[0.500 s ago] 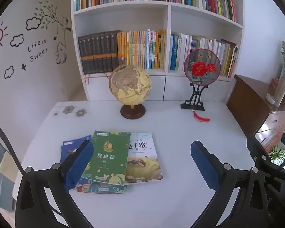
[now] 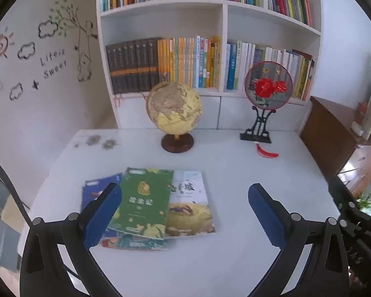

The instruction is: Organize books

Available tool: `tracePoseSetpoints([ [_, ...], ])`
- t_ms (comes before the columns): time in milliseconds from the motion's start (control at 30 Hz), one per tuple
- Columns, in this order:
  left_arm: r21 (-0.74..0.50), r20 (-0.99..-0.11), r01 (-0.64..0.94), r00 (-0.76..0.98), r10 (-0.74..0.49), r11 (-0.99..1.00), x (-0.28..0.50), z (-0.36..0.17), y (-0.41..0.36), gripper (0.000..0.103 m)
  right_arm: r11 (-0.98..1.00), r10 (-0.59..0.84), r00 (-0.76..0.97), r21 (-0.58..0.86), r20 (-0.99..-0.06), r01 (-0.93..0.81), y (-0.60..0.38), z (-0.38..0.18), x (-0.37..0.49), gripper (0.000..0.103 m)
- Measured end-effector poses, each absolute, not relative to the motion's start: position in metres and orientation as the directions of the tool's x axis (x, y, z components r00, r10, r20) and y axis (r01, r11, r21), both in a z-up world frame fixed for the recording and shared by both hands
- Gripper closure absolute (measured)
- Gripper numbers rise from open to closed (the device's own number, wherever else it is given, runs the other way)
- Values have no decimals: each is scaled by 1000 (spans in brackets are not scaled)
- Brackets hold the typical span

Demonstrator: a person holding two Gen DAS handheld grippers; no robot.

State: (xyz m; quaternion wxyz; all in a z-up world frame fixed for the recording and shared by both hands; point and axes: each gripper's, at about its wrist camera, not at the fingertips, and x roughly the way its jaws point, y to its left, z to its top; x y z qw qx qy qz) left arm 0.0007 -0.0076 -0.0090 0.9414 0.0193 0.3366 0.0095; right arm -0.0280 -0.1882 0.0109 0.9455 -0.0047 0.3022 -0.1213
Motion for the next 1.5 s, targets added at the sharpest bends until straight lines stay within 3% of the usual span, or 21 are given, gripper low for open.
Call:
tracePoseSetpoints([
  [1500,36,-668,7,744,18,999,-1,-23,2,1,975,-211,778,-76,-592,207,-173,7,-28,0],
])
